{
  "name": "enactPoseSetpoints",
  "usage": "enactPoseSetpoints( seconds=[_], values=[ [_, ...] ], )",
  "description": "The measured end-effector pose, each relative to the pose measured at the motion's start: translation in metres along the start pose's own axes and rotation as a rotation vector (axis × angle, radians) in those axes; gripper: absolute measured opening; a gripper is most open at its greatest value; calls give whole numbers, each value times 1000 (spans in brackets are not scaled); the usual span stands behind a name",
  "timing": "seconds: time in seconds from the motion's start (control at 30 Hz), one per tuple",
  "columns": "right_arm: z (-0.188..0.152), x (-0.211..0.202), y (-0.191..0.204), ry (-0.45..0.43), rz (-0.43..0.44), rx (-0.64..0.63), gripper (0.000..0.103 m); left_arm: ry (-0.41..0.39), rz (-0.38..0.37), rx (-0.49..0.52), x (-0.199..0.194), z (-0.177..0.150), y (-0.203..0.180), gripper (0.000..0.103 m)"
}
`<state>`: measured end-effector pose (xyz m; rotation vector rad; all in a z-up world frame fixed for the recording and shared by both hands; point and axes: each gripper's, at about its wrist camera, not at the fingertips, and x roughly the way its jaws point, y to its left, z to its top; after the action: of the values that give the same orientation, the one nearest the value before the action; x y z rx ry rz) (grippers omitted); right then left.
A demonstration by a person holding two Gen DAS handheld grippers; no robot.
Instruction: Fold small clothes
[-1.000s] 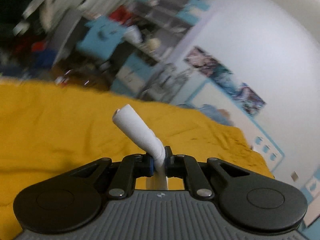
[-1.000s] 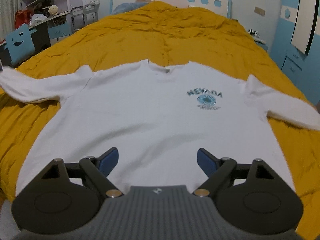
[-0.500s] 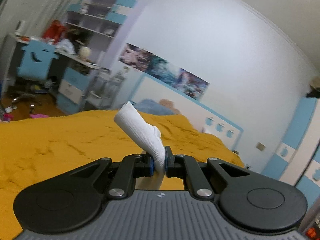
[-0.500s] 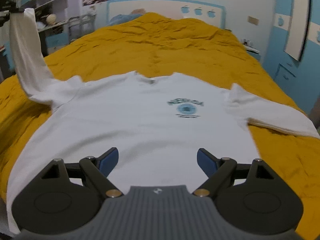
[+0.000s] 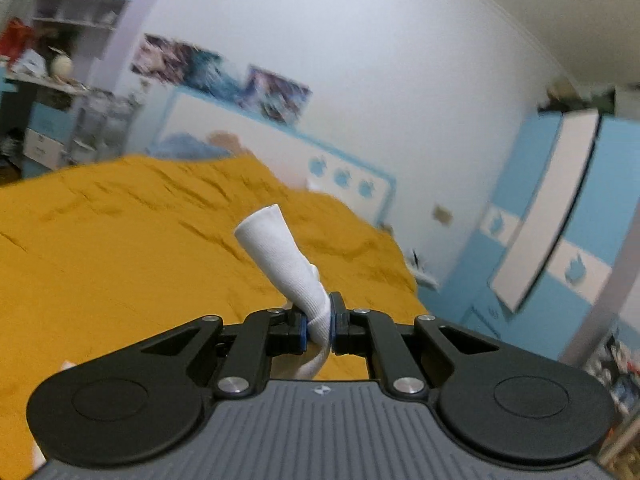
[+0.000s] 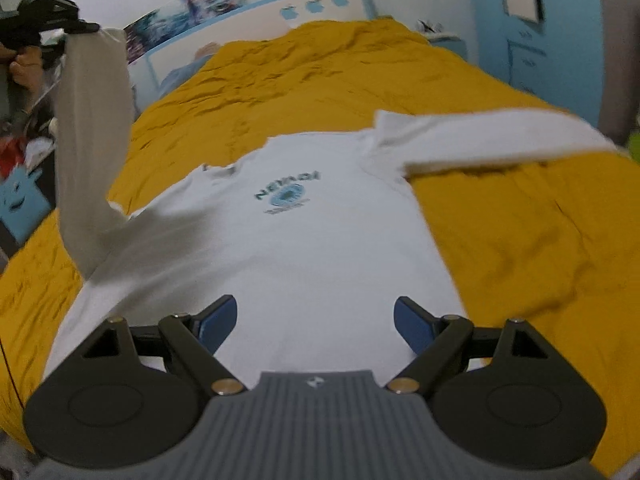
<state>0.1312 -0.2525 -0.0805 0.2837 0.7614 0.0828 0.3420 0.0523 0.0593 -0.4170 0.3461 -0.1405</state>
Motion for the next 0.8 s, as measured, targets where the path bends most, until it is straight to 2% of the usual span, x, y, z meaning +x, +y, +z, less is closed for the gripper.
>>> enactPoseSetpoints(
  seconds=[0.07, 0.1, 0.13, 0.2, 0.27, 0.33, 0.37, 0.47, 0.6, 0.7, 0.8],
  values=[
    [-1, -3, -12, 0, -9, 36, 82, 51, -13, -11, 17, -19, -14, 17],
    [-1, -6, -17, -5, -13, 48, 82, 69, -43, -23, 24, -30, -21, 31],
    [-2, -9, -20, -9, -16, 54, 82, 83, -97, -30, 30, -41, -25, 56],
    [-4, -13, -24, -13, -27, 52, 82, 131, -201, 2, 33, -57, -34, 82],
    [-7, -16, -25, -12, -47, 39, 82, 196, -285, 97, 30, -68, -40, 82],
    [-9, -18, -24, -10, -57, 28, 82, 192, -326, 191, 15, -75, -38, 82],
    [-10, -18, -23, -10, -56, 26, 82, 175, -323, 240, 3, -79, -38, 83],
    [-11, -19, -19, -5, -49, 20, 82, 119, -258, 367, -24, -74, -11, 83],
    [-10, -15, -10, -1, -46, -28, 82, 99, -111, 432, -49, -63, 38, 84],
    [-5, -7, -8, -1, -26, -12, 81, 136, 28, 399, -61, -55, 100, 84],
    [9, 6, -14, -38, 65, 77, 79, 220, 152, 286, -62, -50, 164, 84]
  ],
)
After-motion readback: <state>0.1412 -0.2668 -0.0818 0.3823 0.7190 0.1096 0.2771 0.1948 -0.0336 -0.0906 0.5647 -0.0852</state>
